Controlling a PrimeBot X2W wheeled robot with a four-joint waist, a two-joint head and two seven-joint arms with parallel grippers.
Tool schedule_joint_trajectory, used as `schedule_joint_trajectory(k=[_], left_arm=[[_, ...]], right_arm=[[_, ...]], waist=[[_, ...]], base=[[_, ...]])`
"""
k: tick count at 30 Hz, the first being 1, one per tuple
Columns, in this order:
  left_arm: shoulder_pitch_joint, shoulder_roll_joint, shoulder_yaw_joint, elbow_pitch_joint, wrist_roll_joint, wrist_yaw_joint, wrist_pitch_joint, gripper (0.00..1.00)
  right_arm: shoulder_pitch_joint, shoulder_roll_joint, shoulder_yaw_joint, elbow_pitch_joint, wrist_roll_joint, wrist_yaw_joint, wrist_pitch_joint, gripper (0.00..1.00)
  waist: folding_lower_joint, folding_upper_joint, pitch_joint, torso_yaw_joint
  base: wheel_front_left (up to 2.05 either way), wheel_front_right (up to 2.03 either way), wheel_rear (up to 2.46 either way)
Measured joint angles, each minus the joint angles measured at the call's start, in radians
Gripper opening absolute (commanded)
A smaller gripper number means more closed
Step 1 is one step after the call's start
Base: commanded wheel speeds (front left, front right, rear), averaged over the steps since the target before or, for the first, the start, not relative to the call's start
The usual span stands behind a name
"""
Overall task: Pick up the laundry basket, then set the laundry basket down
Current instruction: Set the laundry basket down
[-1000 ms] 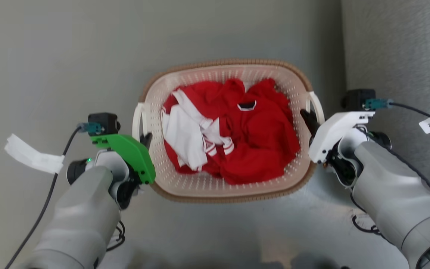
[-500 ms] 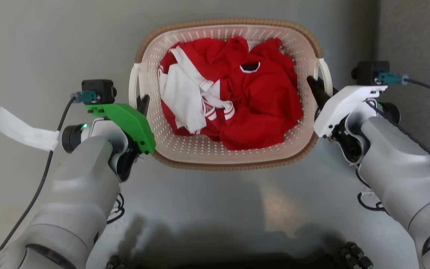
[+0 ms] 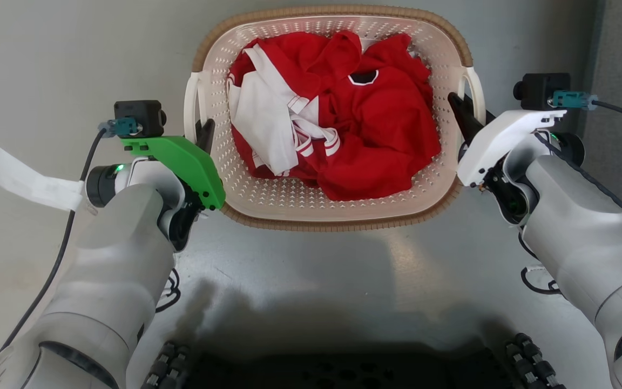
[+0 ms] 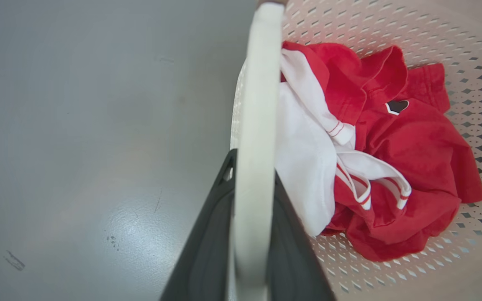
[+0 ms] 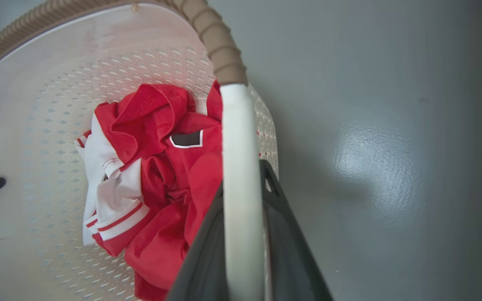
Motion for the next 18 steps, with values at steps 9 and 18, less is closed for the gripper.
schedule_joint_trajectory(k=[9,18], left_arm=[[-0.003,-0.004,-0.01,0.014,0.0,0.0,-0.012,0.0],[-0.017,0.002,-0.016,0.035,0.0,-0.004,-0.025,1.0]], right_arm=[[-0.002,0.001,0.011,0.01,0.001,0.0,-0.007,0.0],[-0.006,0.001,0.016,0.034,0.013,0.003,-0.011,1.0]], waist=[[0.0,0.0,0.004,0.004],[-0.0001,0.0,-0.001,0.001]], base=[[0.0,0.0,0.0],[0.0,0.0,0.0]])
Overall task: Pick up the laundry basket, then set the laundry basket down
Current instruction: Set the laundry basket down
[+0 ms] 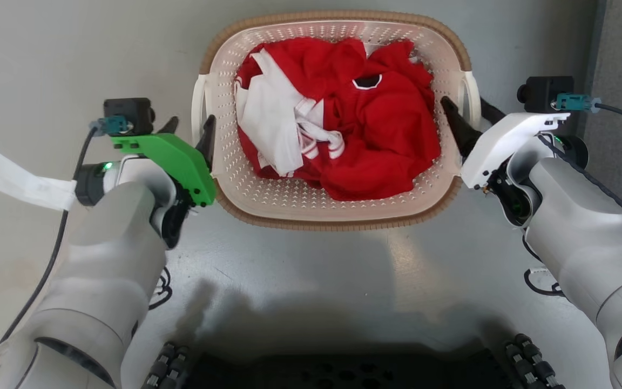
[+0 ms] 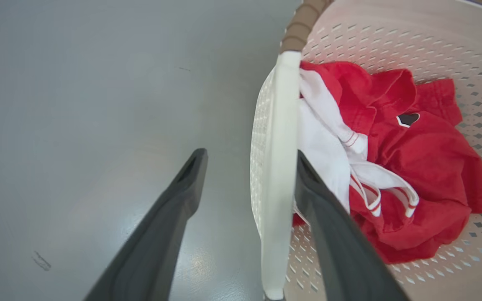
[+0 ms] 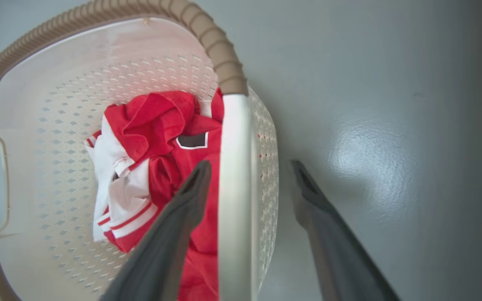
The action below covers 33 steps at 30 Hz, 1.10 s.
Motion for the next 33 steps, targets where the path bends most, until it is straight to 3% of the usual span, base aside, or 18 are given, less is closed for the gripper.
schedule_joint_trajectory(k=[17,33], left_arm=[[0.002,0.003,-0.01,0.025,-0.003,0.0,-0.019,1.0],[0.107,0.004,0.016,0.013,-0.03,0.0,-0.048,1.0]], right_arm=[[0.001,0.023,0.02,0.015,0.017,0.0,-0.013,1.0],[0.064,0.045,0.031,0.002,0.053,0.0,-0.031,1.0]], waist=[[0.0,0.0,-0.068,-0.019],[-0.0001,0.0,-0.243,-0.048]], base=[[0.0,0.0,0.0],[0.0,0.0,0.0]])
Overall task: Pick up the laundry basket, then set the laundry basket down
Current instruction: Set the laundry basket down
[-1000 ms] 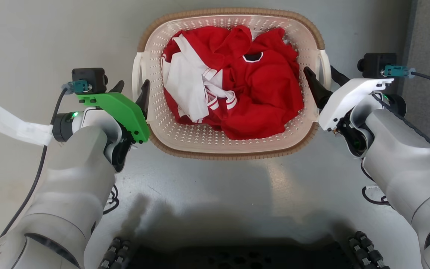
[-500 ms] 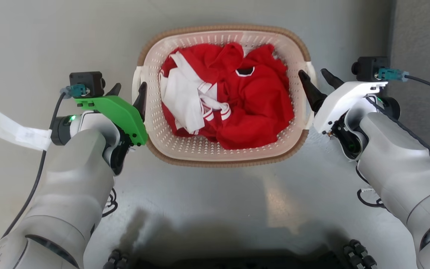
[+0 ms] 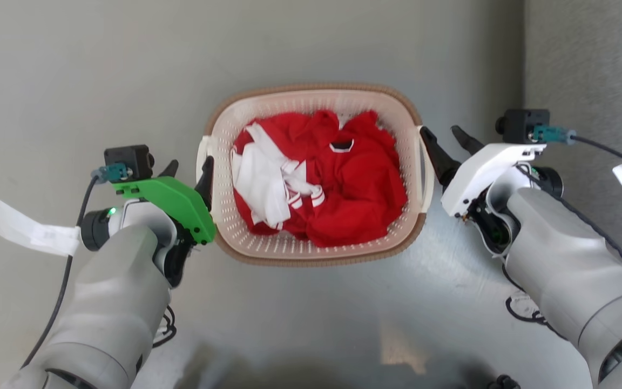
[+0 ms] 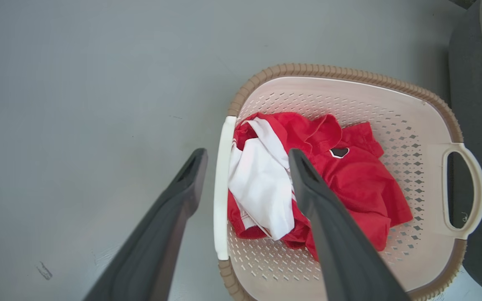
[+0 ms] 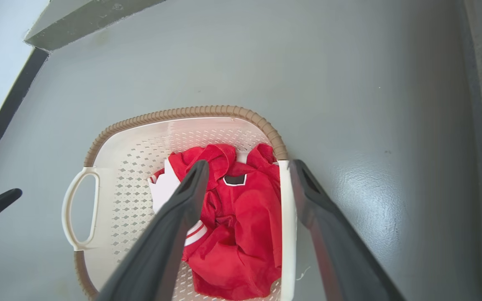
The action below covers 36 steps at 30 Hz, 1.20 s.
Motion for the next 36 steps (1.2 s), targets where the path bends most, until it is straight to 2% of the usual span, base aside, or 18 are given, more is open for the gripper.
schedule_joint_trajectory(k=[8,11,20,36], left_arm=[[0.02,0.01,0.0,-0.046,0.001,0.0,-0.006,1.0],[0.032,0.034,0.025,-0.08,0.002,0.0,-0.006,1.0],[0.109,0.09,0.138,-0.201,0.041,0.0,-0.006,1.0],[0.309,0.13,0.329,-0.452,0.246,0.008,-0.006,1.0]], right_arm=[[0.061,-0.022,0.007,-0.031,0.002,0.0,-0.009,1.0],[0.072,-0.034,-0.006,-0.057,0.001,0.0,-0.009,1.0],[0.093,-0.078,-0.149,-0.206,-0.075,0.0,-0.011,1.0],[0.336,-0.108,-0.34,-0.373,-0.267,0.0,-0.012,1.0]], waist=[[-0.0001,0.0,-0.105,-0.012],[-0.0001,0.0,-0.146,-0.014],[-0.0001,0.0,-0.282,-0.021],[-0.0001,0.0,-0.501,-0.014]], base=[[0.0,0.0,0.0],[0.0,0.0,0.0],[0.0,0.0,0.0],[0.0,0.0,0.0]])
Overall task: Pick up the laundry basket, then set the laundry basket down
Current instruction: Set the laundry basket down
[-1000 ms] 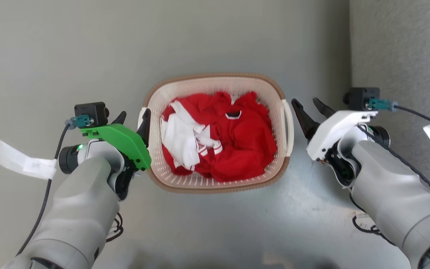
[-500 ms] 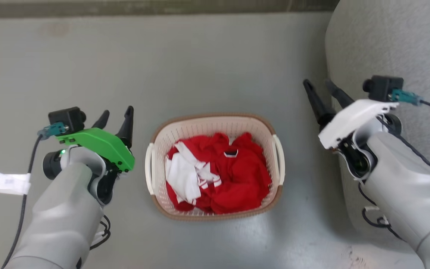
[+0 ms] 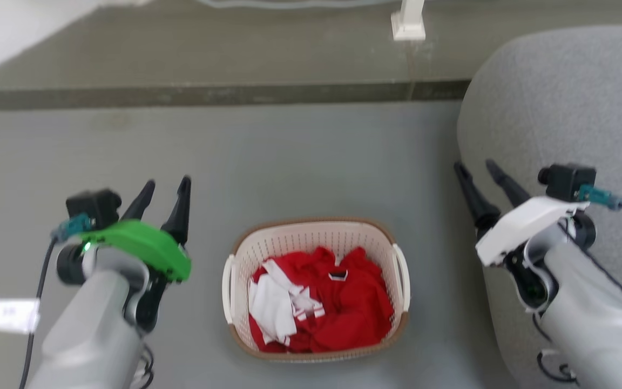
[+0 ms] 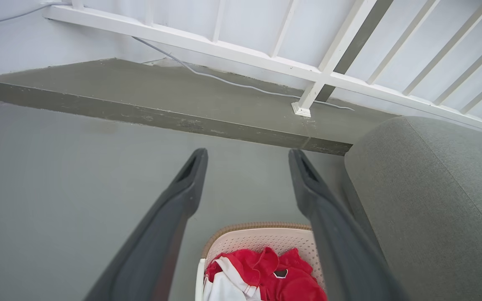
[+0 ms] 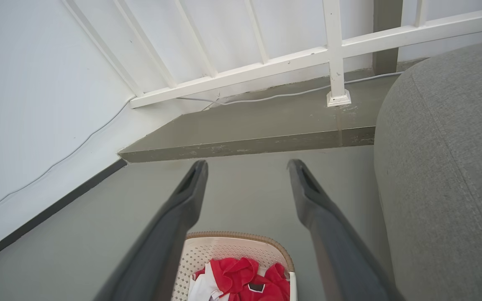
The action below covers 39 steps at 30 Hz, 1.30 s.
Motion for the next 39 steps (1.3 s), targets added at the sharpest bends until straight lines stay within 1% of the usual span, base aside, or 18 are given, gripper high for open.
schedule_joint_trajectory(k=[2,5,7,8,12,18,21,25,32,39], left_arm=[[0.021,0.006,0.011,-0.015,0.021,0.009,-0.001,1.0],[0.083,0.019,0.058,-0.068,0.042,0.031,-0.002,1.0],[0.113,0.024,0.081,-0.109,0.068,0.041,-0.002,1.0],[0.124,0.023,0.092,-0.129,0.082,0.042,-0.002,1.0],[0.169,0.019,0.14,-0.218,0.109,0.044,-0.002,1.0],[0.244,-0.002,0.197,-0.329,0.17,0.052,-0.002,1.0],[0.275,-0.007,0.226,-0.374,0.21,0.061,-0.002,1.0],[0.318,-0.013,0.25,-0.413,0.229,0.061,-0.002,1.0],[0.381,-0.038,0.271,-0.459,0.278,0.061,-0.002,1.0],[0.42,-0.048,0.295,-0.497,0.308,0.058,-0.002,1.0]], right_arm=[[0.017,0.004,-0.007,-0.012,-0.01,-0.001,0.0,1.0],[0.057,0.018,-0.04,-0.056,-0.042,-0.006,0.0,1.0],[0.074,0.02,-0.069,-0.087,-0.057,-0.021,0.0,1.0],[0.083,0.02,-0.084,-0.102,-0.065,-0.022,0.0,1.0],[0.122,0.016,-0.14,-0.154,-0.107,-0.047,0.0,1.0],[0.177,0.011,-0.201,-0.217,-0.162,-0.064,0.0,1.0],[0.199,0.012,-0.227,-0.247,-0.185,-0.066,0.0,1.0],[0.225,0.016,-0.255,-0.277,-0.21,-0.066,0.0,1.0],[0.268,0.038,-0.28,-0.312,-0.247,-0.065,0.0,1.0],[0.305,0.06,-0.305,-0.333,-0.284,-0.063,0.0,1.0]], waist=[[0.0,0.0,-0.014,0.0],[0.0,0.0,-0.053,0.0],[0.0,0.0,-0.075,-0.003],[0.0,0.0,-0.085,-0.004],[0.0,0.0,-0.113,-0.009],[0.0,0.0,-0.128,-0.012],[0.0,0.0,-0.129,-0.011],[0.0,0.0,-0.128,-0.011],[0.0,0.0,-0.125,-0.01],[0.0,0.0,-0.127,-0.01]], base=[[0.0,0.0,0.0],[0.0,0.0,0.0],[0.0,0.0,0.0],[0.0,0.0,0.0],[0.0,0.0,0.0],[0.0,0.0,0.0],[0.0,0.0,0.0],[0.0,0.0,0.0],[0.0,0.0,0.0],[0.0,0.0,0.0]])
